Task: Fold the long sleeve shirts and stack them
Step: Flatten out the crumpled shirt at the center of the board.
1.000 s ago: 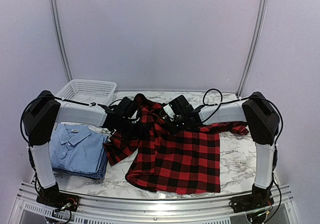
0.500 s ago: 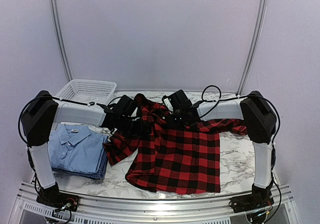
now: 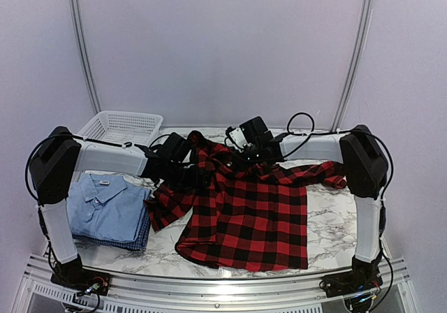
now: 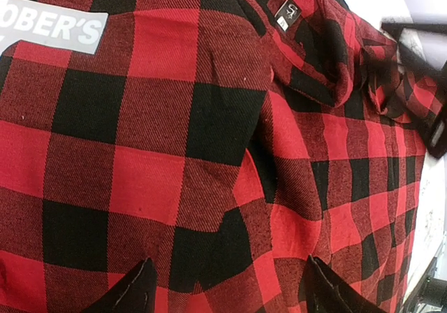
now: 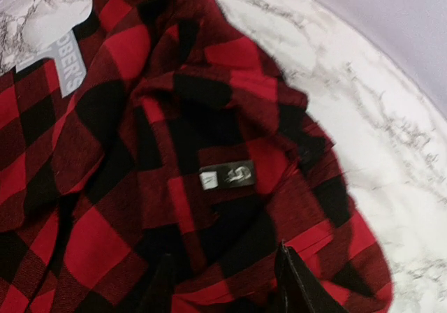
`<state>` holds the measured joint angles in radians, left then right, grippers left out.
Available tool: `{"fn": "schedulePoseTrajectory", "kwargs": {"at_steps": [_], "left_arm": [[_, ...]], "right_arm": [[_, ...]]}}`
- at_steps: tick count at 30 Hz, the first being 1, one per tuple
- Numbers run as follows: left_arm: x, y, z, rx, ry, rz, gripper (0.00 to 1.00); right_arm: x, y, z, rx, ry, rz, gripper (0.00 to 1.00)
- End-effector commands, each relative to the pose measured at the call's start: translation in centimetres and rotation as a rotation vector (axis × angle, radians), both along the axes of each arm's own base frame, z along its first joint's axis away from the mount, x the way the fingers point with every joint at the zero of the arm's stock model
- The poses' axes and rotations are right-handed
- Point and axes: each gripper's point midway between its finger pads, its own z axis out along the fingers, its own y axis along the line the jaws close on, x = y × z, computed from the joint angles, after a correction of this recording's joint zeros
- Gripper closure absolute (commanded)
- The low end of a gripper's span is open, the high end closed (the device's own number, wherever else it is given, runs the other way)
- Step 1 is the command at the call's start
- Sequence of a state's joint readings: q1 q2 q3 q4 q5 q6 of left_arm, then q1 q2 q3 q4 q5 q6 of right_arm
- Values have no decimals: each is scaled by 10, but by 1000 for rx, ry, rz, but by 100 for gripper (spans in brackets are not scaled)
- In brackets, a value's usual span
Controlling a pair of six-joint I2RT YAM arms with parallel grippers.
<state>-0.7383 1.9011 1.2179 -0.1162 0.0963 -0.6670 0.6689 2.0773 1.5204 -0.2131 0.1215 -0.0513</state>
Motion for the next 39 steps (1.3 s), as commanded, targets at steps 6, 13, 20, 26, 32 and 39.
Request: {"fn": "schedulePoseTrajectory", "kwargs": {"at_steps": [6,13,20,26,32,39], "left_arm": [[5,4,20,-21,-29,16,25],[4,5,17,-21,-21,15,25],[4,5,17,-23,-18,15,25],[4,5,18,-25,-17,17,25],[4,6,19,-25,-20,17,25],[3,5,24,-30,-26,13,25]], "right_arm": [[-27,6,-31,-77,18,64,37],[-11,-1,-43,-136,-41,-29,37],[-17,1,-57,-169,-38,-39,38],[-2,0,-38,-143,-93,-95,66],[17,2,-25,-133,-113,-119,100],[66,-31,2,-126,-161,-226,100]]}}
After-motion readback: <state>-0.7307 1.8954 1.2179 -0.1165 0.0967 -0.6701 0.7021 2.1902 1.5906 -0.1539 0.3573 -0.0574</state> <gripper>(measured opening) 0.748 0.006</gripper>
